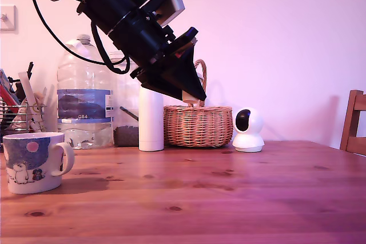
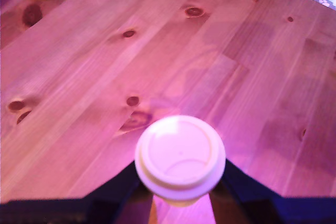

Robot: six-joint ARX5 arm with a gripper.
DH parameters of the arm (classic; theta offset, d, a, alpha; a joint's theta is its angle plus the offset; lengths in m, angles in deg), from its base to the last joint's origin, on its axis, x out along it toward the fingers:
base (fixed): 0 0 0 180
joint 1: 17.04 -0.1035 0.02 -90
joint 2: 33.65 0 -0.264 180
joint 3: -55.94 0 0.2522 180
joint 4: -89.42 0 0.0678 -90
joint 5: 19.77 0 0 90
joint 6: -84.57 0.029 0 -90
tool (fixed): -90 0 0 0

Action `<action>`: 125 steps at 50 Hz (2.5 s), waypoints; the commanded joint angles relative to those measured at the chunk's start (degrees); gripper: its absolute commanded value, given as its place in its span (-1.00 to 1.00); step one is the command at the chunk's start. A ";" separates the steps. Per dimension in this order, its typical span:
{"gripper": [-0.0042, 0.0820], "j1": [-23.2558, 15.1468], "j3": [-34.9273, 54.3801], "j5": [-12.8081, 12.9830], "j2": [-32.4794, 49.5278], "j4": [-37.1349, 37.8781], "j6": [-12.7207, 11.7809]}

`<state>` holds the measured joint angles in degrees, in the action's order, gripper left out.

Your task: Pick up the coffee capsules from the table one by one and drop them inside the nearest coffee cup

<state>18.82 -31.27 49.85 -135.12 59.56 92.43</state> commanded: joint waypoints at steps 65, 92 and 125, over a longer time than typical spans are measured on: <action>-0.44 -9.14 27.71 8.46 28.48 5.84 -6.32; -0.44 -17.20 37.42 14.16 40.63 3.45 -10.47; -0.44 -23.76 42.91 19.37 50.14 0.72 -14.08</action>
<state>-4.81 10.65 69.06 -85.11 59.82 78.71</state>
